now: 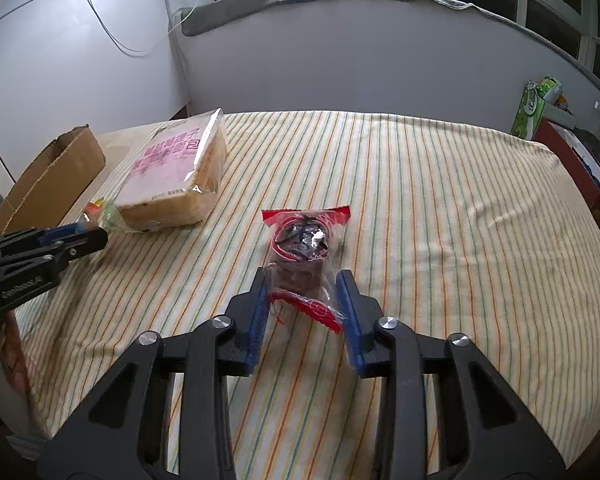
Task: Organize snacks
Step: 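Grasp the round jelly cup with the left tool while the right tool grasps the red-wrapped brownie, then carry the jelly cup and brownie over the box and open both tools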
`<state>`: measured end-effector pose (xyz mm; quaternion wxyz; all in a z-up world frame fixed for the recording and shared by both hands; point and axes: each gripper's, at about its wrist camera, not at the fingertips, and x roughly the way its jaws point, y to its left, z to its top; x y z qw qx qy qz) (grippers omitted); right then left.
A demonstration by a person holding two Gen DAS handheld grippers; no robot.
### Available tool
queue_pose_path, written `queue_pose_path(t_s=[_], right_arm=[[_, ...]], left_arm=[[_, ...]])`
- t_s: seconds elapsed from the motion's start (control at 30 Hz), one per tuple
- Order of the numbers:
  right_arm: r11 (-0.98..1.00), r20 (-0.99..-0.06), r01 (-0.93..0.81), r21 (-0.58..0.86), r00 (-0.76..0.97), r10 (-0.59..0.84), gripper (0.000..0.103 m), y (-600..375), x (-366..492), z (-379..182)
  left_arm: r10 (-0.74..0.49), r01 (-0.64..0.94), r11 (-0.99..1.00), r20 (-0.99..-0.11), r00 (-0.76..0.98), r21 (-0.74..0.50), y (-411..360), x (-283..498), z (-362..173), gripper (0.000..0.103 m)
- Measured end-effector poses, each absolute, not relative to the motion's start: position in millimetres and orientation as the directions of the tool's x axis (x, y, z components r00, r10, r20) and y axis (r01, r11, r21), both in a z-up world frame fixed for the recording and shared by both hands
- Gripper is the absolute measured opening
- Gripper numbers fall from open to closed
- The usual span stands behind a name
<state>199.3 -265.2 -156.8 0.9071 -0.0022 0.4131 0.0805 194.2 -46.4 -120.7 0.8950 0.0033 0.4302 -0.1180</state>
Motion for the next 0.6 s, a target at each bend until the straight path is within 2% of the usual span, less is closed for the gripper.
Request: queue_pose_path(t_s=[0.3, 0.6], right_arm=[[0.987, -0.721, -0.123, 0.099, 0.675, 0.156, 0.034, -269, 177, -142], [0.989, -0.653, -0.134, 0.059, 0.744, 0.140, 0.034, -255, 150, -93]], left_arm=[[-0.236, 0.233, 0.967, -0.726, 0.646, -0.107, -34, 168, -92, 0.027], [-0.218, 0.228, 0.971, -0.683, 0.698, -0.077, -20, 149, -63, 0.027]])
